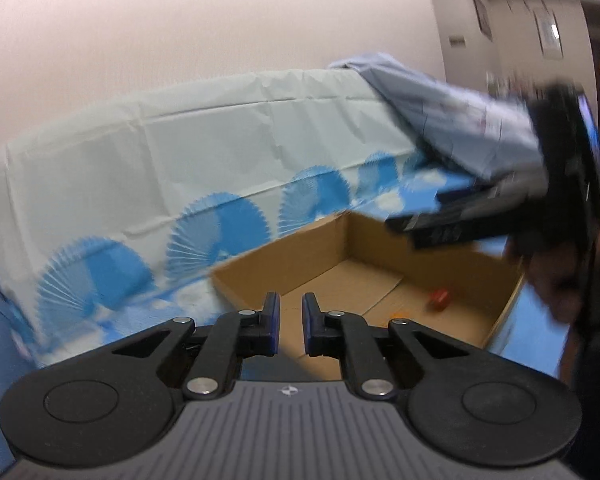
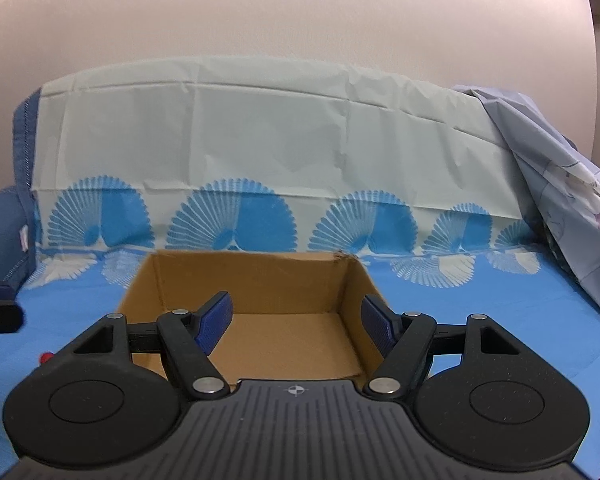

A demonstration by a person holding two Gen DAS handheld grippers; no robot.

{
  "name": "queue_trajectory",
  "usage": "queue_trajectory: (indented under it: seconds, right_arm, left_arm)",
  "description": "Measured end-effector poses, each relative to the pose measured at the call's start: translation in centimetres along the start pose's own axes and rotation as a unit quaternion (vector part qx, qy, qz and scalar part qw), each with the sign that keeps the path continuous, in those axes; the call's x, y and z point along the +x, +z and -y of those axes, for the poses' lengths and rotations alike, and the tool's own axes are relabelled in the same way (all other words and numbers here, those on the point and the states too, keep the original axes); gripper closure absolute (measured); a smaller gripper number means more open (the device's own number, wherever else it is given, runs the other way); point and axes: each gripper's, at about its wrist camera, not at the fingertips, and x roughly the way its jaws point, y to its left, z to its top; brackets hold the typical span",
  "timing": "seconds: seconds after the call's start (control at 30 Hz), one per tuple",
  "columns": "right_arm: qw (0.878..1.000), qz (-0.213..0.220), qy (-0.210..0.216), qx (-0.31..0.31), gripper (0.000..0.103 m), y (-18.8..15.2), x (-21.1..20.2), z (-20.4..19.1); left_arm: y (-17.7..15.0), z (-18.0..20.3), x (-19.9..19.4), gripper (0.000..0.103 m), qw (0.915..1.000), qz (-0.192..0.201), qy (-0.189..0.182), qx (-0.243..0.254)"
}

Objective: Organize fruits
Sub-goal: 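Move both open grippers back toward the remaining fruits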

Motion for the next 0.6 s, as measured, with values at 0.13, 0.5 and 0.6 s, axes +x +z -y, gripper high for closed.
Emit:
queue_trajectory:
  seconds: [0.13, 0.5, 0.6]
  right_arm:
    - [1.000, 0.006, 0.010, -0.002, 0.030, 0.0, -0.6, -1.2]
    - [0.999, 0.000, 0.024, -0.026, 0.030, -0.2, 0.1, -3.8]
    - [0.999, 0.003, 0.030, -0.023, 0.030, -0.2, -0.1, -4.1]
  left_arm:
    - [-3.8, -2.8, -0.8, 0.090, 0.9993, -0.022, 0.028, -0.006]
    - [-7.5, -8.1, 1.4, 0.089, 0.9787, -0.148, 0.065, -0.127]
    - [-7.8, -9.3, 1.6, 0.089, 0.9728, -0.158, 0.068, -0.156]
